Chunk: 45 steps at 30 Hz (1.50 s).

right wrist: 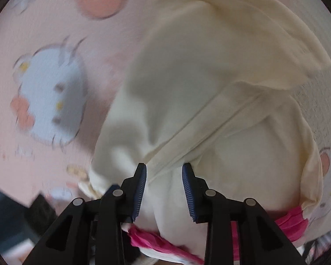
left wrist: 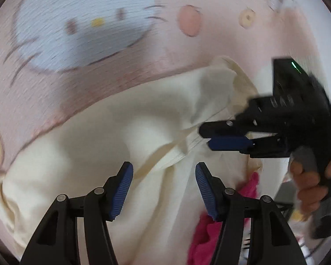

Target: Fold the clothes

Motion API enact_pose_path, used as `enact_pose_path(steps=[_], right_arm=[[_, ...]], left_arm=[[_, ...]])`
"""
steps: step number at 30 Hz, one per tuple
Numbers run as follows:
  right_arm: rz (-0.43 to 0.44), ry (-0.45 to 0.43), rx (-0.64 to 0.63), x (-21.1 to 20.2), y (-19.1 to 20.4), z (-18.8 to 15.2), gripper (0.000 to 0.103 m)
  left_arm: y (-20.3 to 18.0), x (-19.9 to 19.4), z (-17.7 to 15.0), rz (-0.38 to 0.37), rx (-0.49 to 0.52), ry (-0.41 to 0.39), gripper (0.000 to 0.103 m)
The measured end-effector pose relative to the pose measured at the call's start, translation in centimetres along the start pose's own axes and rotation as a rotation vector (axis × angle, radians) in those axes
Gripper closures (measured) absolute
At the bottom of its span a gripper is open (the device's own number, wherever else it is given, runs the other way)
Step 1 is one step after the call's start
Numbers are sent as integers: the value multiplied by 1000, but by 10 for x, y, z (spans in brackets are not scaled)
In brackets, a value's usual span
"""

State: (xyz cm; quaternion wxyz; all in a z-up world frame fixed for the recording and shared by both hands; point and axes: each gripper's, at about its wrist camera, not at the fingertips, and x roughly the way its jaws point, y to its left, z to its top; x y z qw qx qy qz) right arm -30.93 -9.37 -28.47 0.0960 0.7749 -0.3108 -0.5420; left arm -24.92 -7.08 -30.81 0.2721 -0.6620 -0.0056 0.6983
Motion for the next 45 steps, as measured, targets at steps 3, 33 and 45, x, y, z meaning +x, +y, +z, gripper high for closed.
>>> enact_pose_path(steps=[3, 33, 45], right_arm=[[-22, 0, 18, 6, 0, 0, 70], [-613, -294, -1500, -25, 75, -121, 56], [-565, -160, -1370, -29, 36, -62, 56]], left_arm=[[-1, 12, -2, 5, 12, 7, 50], [-34, 58, -30, 8, 42, 57, 78], [-29, 68, -29, -81, -113, 63, 78]])
